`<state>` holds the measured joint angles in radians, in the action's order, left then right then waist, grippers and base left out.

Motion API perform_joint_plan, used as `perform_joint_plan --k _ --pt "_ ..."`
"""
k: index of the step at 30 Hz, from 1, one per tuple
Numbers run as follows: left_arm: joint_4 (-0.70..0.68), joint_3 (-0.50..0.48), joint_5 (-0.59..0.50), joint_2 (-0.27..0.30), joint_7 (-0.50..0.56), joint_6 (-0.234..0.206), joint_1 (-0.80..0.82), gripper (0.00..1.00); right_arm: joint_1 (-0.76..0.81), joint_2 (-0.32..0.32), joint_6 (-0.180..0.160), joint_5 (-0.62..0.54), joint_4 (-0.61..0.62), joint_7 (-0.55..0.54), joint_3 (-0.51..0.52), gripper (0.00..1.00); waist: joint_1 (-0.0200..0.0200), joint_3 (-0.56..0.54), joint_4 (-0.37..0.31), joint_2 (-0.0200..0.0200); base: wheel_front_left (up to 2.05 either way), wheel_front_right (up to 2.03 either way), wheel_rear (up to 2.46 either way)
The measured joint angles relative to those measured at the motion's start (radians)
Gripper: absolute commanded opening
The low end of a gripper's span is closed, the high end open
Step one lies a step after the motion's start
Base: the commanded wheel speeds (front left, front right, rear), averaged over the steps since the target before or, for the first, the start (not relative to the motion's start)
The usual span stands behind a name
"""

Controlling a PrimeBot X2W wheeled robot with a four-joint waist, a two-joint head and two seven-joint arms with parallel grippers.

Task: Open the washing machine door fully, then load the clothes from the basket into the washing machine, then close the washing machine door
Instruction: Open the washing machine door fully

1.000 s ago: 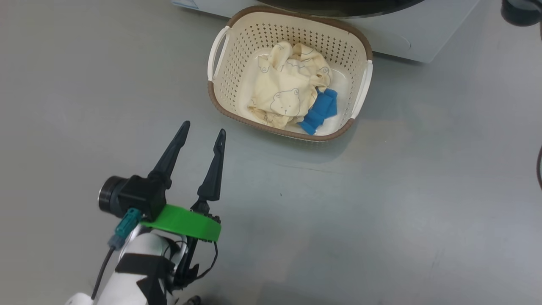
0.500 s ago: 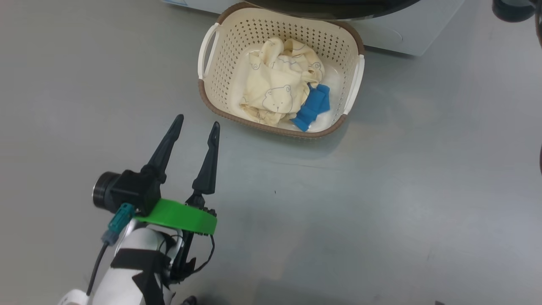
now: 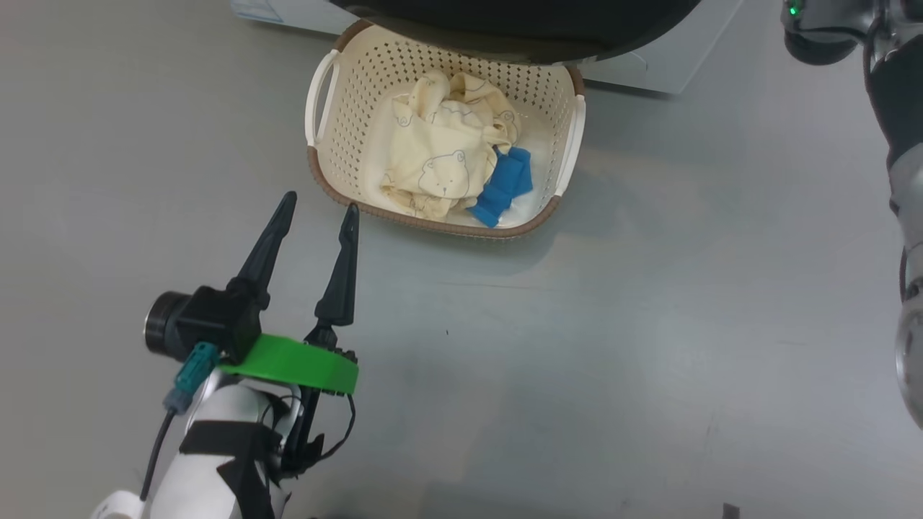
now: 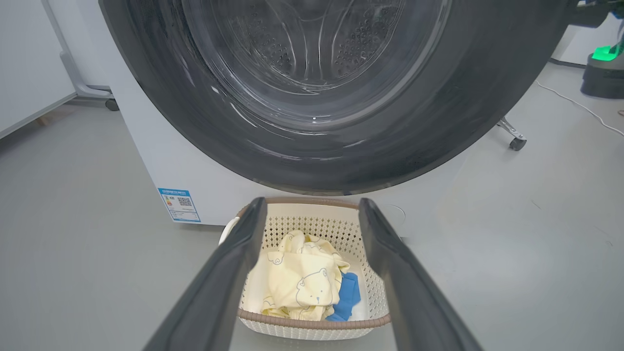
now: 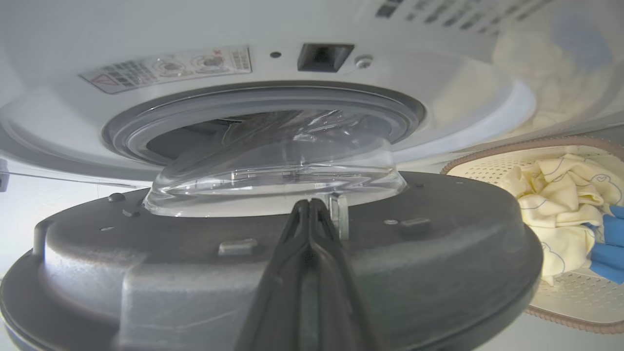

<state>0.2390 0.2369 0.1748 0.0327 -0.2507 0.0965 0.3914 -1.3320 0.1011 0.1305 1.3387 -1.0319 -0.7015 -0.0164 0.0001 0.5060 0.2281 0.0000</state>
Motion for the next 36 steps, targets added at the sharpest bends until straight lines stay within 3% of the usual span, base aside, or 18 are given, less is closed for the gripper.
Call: perform_joint_plan --k 21,36 --pt "0.054 -0.006 -0.007 0.0 0.0 -0.001 -0.012 1.0 0.258 -0.017 0.0 0.174 0.244 -0.188 -0.109 0.0 -0.0001 -0.095 -0.029 0.0 0.0 0.0 0.0" --pt "0.094 -0.011 -0.034 0.001 0.0 -0.001 -0.05 1.0 0.428 -0.022 0.0 0.33 0.388 -0.155 -0.3 0.0 -0.0001 -0.172 -0.042 0.0 0.0 0.0 0.0"
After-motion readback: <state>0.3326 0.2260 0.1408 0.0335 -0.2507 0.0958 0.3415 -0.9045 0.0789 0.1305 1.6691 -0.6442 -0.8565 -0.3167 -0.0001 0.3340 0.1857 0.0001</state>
